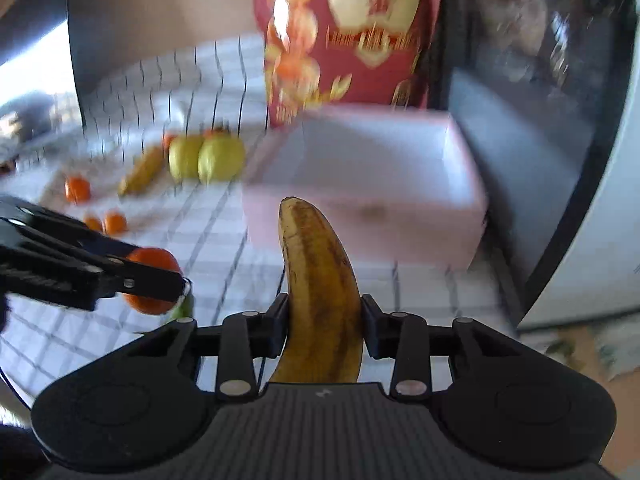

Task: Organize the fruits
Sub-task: 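Carry the banana into the pink box and open the right tool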

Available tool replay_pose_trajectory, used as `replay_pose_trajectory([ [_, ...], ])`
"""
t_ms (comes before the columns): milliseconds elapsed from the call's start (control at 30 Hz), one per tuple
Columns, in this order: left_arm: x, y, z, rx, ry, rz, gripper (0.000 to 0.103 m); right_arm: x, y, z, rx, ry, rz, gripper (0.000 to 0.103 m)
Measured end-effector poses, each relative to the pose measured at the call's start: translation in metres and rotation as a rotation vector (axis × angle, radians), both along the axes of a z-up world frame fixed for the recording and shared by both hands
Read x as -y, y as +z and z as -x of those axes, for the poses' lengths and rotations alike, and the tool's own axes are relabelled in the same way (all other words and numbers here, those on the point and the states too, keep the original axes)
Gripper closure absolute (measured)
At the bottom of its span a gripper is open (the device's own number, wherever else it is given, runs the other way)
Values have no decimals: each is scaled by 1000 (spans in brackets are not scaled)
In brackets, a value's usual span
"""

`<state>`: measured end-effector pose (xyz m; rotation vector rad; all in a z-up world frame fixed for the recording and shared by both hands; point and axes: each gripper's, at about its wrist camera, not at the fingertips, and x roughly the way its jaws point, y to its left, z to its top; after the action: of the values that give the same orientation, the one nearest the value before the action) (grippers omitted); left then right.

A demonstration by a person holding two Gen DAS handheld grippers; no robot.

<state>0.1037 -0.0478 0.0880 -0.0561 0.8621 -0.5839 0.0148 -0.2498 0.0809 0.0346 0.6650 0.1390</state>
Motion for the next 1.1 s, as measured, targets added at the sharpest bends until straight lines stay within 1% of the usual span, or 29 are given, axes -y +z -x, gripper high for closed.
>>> replay_pose_trajectory([
  [67,3,15,-19,35,-2,39,58,6,19,3,59,-19,9,67],
  [167,14,26,-50,60,-3,92,58,15,40,-1,121,-52,33,67],
  [267,20,26,-79,17,58,144,58,16,53,-20,166,-87,94,67],
  [333,19,25,-84,9,78,172,58,14,57,-40,191,-99,141,67],
  [433,18,25,-82,15,79,155,58,11,55,-78,199,-106,216,67],
  [500,13,25,-76,24,64,141,57,9,48,-104,180,-113,255,67],
  [567,5,26,-70,33,63,135,57,11,36,-130,142,-121,273,67],
  [600,1,27,-66,35,68,139,57,12,27,-143,111,-120,274,67],
  [700,-11,26,-59,27,78,164,58,18,7,-165,31,-114,254,66],
  [733,-14,26,-57,24,80,171,58,20,1,-170,-1,-110,244,67],
  [833,-19,24,-53,14,84,181,58,26,-13,-178,-58,-115,215,66],
  [967,-21,17,-51,-7,85,181,58,24,-27,-188,-79,-124,263,67],
  [1033,-21,15,-50,-15,81,178,58,20,-33,-194,-89,-132,305,67],
  [1100,-22,14,-48,-18,75,175,58,17,-35,-196,-110,-128,319,67],
])
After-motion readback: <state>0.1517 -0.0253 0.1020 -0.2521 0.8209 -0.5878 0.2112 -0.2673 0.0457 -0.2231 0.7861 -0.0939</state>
